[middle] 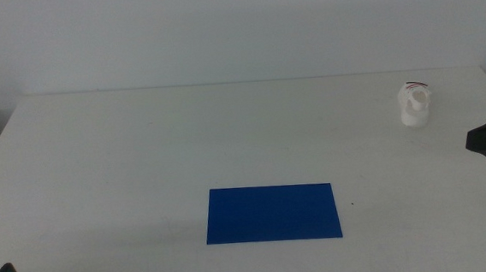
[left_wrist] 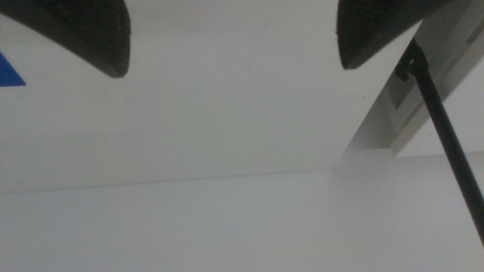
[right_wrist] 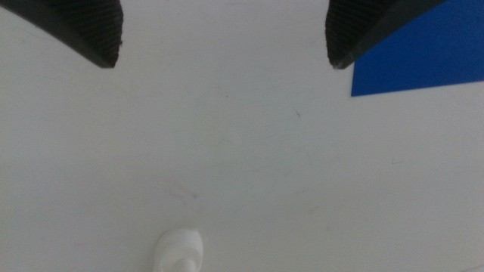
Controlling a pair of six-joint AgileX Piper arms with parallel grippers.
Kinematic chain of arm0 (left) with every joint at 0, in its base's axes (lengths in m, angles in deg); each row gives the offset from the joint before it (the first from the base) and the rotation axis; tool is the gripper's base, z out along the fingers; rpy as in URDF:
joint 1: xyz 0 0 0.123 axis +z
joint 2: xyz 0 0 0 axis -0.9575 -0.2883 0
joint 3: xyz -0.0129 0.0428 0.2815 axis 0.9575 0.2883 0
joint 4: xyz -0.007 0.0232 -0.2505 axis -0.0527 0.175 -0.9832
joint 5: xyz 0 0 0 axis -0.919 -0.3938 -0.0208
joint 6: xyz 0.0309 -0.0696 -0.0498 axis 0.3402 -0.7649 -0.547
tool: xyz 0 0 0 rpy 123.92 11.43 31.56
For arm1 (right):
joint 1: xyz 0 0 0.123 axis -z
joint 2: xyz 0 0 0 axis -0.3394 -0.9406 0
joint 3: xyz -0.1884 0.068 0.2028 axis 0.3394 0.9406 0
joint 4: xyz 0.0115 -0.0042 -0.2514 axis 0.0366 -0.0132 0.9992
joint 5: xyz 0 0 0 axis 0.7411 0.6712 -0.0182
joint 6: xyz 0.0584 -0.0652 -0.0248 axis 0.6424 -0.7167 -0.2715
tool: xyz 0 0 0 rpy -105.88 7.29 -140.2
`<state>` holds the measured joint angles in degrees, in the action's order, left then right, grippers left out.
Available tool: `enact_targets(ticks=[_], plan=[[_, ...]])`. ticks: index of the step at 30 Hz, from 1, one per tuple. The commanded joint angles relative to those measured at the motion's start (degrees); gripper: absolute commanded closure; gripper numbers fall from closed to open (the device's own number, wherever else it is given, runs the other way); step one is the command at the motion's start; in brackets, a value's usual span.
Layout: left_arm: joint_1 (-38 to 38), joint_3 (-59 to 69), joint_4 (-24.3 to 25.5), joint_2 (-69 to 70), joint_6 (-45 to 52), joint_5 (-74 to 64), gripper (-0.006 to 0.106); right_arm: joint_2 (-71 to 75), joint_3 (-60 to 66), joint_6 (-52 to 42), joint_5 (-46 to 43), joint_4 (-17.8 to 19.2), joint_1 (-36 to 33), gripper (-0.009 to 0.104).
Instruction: Use one arm to grab the shoe from the table and place it on the mat.
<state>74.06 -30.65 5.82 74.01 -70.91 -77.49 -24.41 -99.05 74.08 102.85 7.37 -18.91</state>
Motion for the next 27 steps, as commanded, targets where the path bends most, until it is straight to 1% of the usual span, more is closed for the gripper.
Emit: enact_targets(ticks=[1, 6, 9, 12, 19, 25, 27], plan=[[-0.05, -0.19, -0.49, 1.10, -0.84, 4.72, 0.007, -0.34, -2.45, -0.73, -3.57, -2.21, -0.12, 0.004], [-0.05, -0.19, -0.49, 1.10, -0.84, 4.72, 0.007, -6.71, -9.92, -0.03, -2.30, -1.98, -0.12, 0.004], [-0.05, -0.19, -0.49, 1.10, -0.84, 4.72, 0.007, -13.46, -16.66, 1.77, 0.33, -0.77, -0.12, 0.004], [-0.05, -0.19, -0.49, 1.10, -0.84, 4.72, 0.007, -20.67, -24.14, 5.03, 4.25, 1.58, -0.12, 0.004], [-0.05, -0.19, -0.49, 1.10, -0.84, 4.72, 0.007, -37.43, -44.36, 10.92, 13.19, 10.63, -0.12, 0.004], [-0.05, -0.19, -0.49, 1.10, -0.84, 4.72, 0.007, -50.39, -61.32, 18.84, 17.47, 20.64, -0.12, 0.004], [-0.05, -0.19, -0.49, 1.10, -0.84, 4.72, 0.007, -54.17, -66.75, 21.92, 19.85, 23.15, -0.12, 0.004]])
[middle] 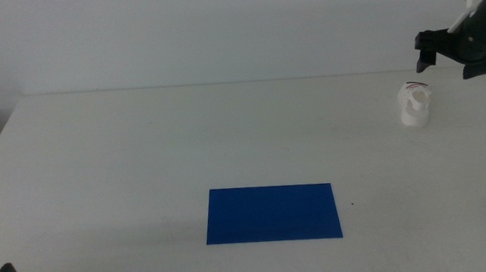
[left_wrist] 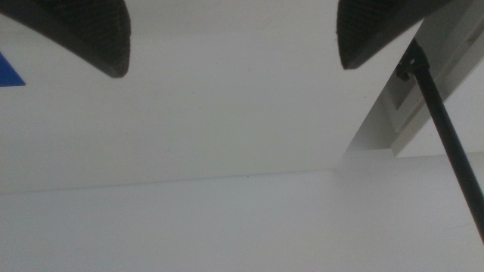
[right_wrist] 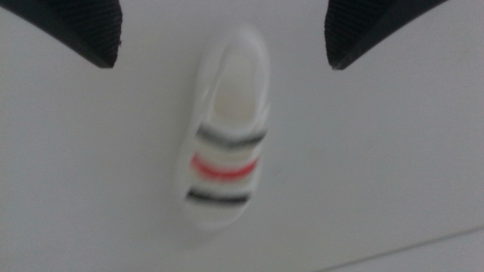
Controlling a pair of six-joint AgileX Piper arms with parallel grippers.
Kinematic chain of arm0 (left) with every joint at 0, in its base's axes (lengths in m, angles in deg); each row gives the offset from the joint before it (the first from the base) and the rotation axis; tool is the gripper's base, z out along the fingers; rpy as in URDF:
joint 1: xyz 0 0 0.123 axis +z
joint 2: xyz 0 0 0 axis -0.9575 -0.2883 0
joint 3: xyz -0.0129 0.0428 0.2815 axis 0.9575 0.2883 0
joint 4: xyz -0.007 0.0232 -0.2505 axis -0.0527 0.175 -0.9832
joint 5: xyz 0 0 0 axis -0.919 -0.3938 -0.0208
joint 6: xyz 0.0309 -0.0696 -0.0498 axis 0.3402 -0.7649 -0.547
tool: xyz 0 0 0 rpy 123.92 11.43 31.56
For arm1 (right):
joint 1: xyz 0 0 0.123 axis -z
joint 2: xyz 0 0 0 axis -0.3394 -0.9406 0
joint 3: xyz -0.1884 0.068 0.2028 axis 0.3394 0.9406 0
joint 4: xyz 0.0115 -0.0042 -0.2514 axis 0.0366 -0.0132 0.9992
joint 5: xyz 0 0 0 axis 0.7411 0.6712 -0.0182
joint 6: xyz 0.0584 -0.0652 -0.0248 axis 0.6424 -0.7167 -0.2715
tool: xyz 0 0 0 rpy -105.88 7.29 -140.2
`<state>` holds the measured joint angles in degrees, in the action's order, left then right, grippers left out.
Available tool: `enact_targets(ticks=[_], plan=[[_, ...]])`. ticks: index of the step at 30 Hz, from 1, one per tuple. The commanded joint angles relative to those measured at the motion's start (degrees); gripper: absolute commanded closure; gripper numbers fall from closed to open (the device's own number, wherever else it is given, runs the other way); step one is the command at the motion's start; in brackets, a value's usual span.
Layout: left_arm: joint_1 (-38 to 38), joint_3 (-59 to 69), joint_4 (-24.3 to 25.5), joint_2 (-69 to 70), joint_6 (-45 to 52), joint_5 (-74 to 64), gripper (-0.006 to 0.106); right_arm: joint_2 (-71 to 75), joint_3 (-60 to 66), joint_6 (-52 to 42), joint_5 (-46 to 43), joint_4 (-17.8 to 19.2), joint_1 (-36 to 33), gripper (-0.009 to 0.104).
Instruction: Use one arm to grab the shoe from the table and place it on the mat.
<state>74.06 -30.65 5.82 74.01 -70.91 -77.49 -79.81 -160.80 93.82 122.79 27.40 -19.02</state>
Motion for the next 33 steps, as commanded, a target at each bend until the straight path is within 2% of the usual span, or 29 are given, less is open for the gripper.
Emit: enact_targets(ticks=[1, 11, 17, 22, 27, 32, 33], plan=[[-0.05, -0.19, -0.49, 1.10, -0.84, 4.72, 0.007, -0.82, -7.96, 3.70, 1.18, 4.06, -0.01, 0.004], [-0.05, -0.19, -0.49, 1.10, -0.84, 4.72, 0.007, -17.21, -30.44, 5.77, 10.71, 5.72, -1.25, 0.010], [-0.05, -0.19, -0.49, 1.10, -0.84, 4.72, 0.007, -21.50, -33.33, 6.54, 11.21, 7.29, -3.08, 0.017], [-0.05, -0.19, -0.49, 1.10, -0.84, 4.72, 0.007, -23.32, -33.33, 12.36, 13.39, 10.35, -3.45, 0.029], [-0.05, -0.19, -0.49, 1.10, -0.84, 4.72, 0.007, -23.82, -33.33, 14.31, 14.20, 12.16, -3.39, 0.048], [-0.05, -0.19, -0.49, 1.10, -0.84, 4.72, 0.007, -21.64, -33.70, 7.36, 16.21, 13.44, -4.09, 0.097], [-0.05, -0.19, -0.49, 1.10, -0.84, 4.72, 0.007, -20.58, -33.70, 6.30, 16.50, 13.31, -4.44, 0.097]])
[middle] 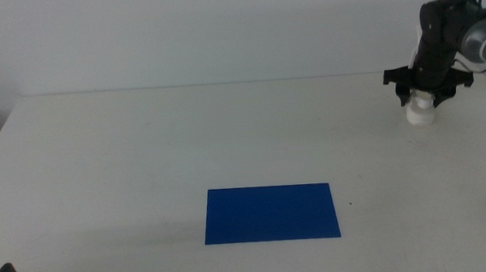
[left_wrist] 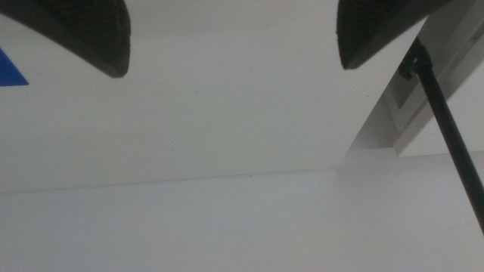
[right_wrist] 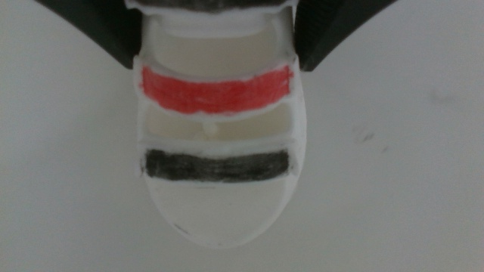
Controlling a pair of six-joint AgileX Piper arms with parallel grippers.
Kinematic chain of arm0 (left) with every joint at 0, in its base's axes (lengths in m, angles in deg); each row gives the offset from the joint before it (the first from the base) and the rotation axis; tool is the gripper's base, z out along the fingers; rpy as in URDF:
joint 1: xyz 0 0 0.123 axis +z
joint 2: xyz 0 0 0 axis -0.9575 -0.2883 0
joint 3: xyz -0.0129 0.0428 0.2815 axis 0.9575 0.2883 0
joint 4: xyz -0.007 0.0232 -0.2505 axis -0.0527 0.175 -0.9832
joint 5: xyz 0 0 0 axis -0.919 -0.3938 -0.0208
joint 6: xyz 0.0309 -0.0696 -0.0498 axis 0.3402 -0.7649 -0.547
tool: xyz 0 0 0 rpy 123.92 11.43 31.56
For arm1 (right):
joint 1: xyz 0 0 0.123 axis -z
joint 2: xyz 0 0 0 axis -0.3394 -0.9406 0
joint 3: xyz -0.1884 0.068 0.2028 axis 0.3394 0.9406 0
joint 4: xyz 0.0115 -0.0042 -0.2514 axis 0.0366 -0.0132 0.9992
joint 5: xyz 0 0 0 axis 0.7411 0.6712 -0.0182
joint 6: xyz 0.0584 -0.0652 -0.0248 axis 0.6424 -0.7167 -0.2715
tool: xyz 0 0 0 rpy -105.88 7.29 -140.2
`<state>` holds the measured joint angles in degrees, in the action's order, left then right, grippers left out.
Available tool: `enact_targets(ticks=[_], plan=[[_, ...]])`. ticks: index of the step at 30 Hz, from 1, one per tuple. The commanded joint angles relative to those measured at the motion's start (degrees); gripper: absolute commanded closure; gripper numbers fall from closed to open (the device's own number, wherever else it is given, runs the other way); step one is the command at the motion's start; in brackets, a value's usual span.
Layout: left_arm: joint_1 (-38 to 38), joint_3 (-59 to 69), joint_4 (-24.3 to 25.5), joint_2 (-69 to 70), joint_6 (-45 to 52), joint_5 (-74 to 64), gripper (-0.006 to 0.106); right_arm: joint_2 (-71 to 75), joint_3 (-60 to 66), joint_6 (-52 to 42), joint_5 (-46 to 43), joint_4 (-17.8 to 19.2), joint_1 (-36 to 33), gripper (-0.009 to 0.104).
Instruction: Use one arm to grab the shoe from the table and place it on the mat.
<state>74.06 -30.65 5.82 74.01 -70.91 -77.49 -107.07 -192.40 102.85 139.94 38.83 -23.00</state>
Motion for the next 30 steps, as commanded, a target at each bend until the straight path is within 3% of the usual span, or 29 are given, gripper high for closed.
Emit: enact_targets(ticks=[1, 7, 13, 18, 24, 30], plan=[[-0.05, -0.19, -0.49, 1.10, -0.84, 4.72, 0.007, 7.73, -2.05, -3.14, -0.21, 1.97, -0.78, 0.096], [-0.05, -0.19, -0.49, 1.10, -0.84, 4.72, 0.007, 14.13, 4.64, -2.28, 5.51, 1.31, -4.72, 0.096], [-0.05, -0.19, -0.49, 1.10, -0.84, 4.72, 0.007, 29.10, 27.15, 4.67, -6.15, 1.84, -14.73, 0.096], [-0.05, -0.19, -0.49, 1.10, -0.84, 4.72, 0.007, 35.73, 39.09, 16.12, -9.50, 1.76, -23.10, 0.096], [-0.05, -0.19, -0.49, 1.10, -0.84, 4.72, 0.007, 35.74, 42.34, 21.31, -9.47, 1.97, -32.06, 0.096], [-0.05, -0.19, -0.49, 1.10, -0.84, 4.72, 0.007, 35.70, 42.53, 31.16, -11.27, 4.46, -37.91, 0.096]])
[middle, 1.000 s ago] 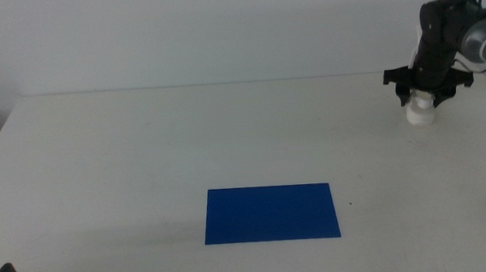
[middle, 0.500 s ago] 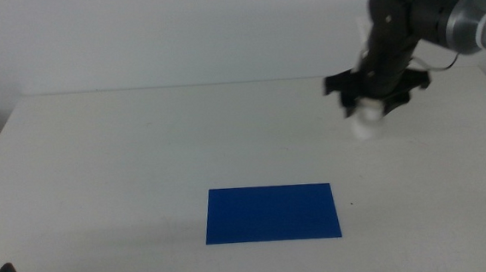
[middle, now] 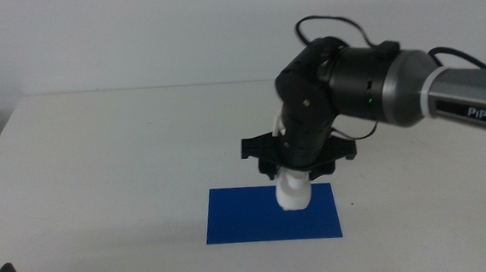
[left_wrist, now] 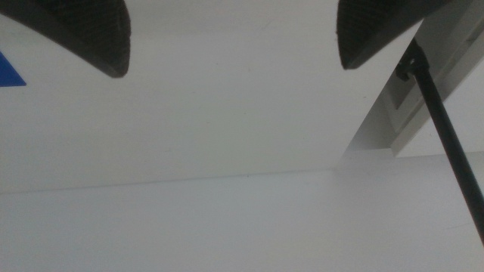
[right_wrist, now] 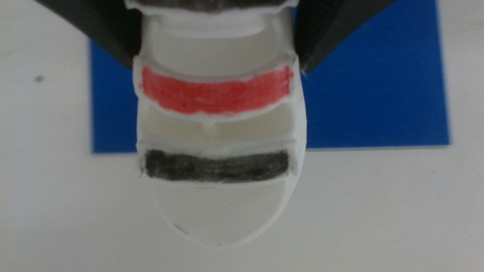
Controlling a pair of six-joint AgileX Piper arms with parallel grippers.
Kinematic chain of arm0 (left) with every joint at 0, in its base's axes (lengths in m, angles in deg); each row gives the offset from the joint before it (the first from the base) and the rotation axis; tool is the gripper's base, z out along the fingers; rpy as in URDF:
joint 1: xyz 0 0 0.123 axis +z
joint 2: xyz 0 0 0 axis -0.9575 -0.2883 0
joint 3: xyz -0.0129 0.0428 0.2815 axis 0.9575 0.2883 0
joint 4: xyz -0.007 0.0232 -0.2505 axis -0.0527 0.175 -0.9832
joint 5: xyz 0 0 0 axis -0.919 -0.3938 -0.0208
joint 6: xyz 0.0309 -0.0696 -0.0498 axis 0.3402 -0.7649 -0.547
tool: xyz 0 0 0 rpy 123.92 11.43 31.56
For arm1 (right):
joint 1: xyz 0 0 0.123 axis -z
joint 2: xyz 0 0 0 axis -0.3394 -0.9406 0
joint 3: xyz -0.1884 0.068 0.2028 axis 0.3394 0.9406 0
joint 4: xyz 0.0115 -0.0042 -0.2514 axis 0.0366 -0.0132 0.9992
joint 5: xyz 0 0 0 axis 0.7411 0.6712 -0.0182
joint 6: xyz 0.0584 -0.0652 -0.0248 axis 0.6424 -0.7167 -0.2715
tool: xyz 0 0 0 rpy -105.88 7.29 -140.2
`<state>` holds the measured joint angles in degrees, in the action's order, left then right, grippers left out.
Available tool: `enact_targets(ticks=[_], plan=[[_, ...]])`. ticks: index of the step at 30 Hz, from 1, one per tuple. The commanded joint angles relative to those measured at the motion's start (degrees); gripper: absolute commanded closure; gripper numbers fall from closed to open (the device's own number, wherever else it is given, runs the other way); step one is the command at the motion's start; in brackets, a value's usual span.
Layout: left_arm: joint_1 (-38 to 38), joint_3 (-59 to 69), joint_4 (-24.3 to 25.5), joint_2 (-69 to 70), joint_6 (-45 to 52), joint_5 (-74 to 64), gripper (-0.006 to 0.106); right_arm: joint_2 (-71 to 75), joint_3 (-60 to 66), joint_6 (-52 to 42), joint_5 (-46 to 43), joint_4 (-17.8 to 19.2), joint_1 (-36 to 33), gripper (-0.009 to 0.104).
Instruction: Use one arm to grab the shoe from the table and place it on the mat.
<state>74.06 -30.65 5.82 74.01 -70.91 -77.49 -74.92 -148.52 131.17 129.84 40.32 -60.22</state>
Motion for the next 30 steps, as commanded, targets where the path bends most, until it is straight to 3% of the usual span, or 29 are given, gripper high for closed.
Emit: enact_targets(ticks=[1, 9, 13, 19, 30], plan=[[-0.05, -0.19, -0.49, 1.10, -0.84, 4.72, 0.007, 3.55, -1.36, 4.09, -1.17, 3.53, -1.19, 0.096], [-0.05, -0.19, -0.49, 1.10, -0.84, 4.72, 0.007, 3.55, -1.36, 8.72, -1.86, 4.15, -2.82, 0.096], [-0.05, -0.19, -0.49, 1.10, -0.84, 4.72, 0.007, 3.55, -1.36, 5.64, -1.80, 5.43, -2.82, 0.096], [-0.05, -0.19, -0.49, 1.10, -0.84, 4.72, 0.007, 3.55, -1.36, -13.52, -1.97, 5.04, -2.82, 0.096], [-0.05, -0.19, -0.49, 1.10, -0.84, 4.72, 0.007, 3.55, -1.36, -59.68, -1.97, 4.81, -2.82, 0.096]])
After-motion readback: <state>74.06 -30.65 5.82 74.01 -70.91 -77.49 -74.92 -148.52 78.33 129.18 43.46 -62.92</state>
